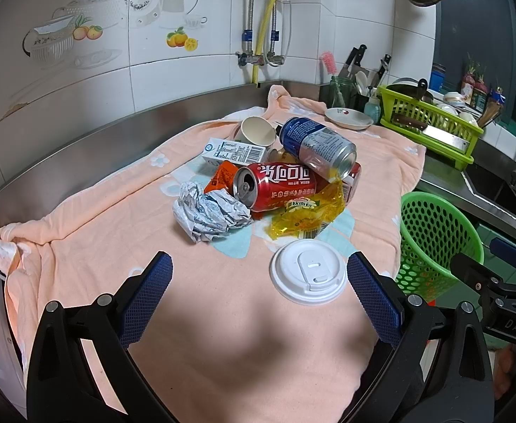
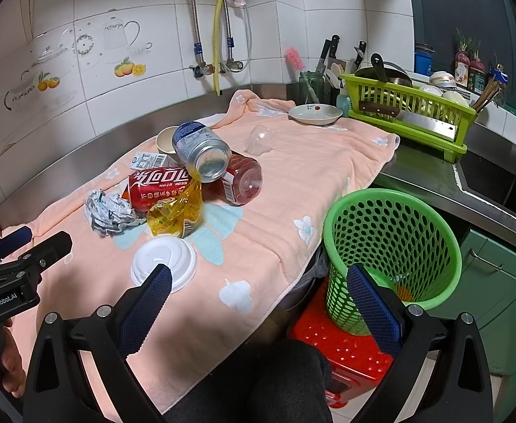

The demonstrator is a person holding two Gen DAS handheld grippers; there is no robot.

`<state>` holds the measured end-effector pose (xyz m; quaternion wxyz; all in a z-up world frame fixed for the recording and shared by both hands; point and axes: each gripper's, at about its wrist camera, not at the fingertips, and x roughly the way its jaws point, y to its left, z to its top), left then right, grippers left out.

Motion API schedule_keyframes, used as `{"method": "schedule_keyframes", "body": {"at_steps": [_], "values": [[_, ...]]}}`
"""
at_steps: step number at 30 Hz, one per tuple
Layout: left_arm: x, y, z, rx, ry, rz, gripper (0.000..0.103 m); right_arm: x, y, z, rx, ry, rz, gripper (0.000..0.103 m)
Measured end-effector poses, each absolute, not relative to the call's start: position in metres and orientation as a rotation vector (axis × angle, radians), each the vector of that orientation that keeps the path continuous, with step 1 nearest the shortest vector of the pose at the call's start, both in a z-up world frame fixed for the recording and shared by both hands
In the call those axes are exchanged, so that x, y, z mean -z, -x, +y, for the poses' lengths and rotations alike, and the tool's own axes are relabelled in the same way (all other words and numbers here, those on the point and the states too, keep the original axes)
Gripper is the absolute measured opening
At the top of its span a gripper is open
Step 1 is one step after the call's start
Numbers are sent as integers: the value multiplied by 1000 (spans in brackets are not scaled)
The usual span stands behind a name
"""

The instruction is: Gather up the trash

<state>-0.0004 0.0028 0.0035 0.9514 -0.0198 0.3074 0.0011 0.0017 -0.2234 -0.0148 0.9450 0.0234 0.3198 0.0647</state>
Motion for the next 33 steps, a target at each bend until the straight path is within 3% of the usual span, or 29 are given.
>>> {"method": "schedule_keyframes", "body": {"at_steps": [33], "values": [[2, -4, 5, -18, 49, 642, 98, 20, -7, -223, -140, -48, 671, 96]]}}
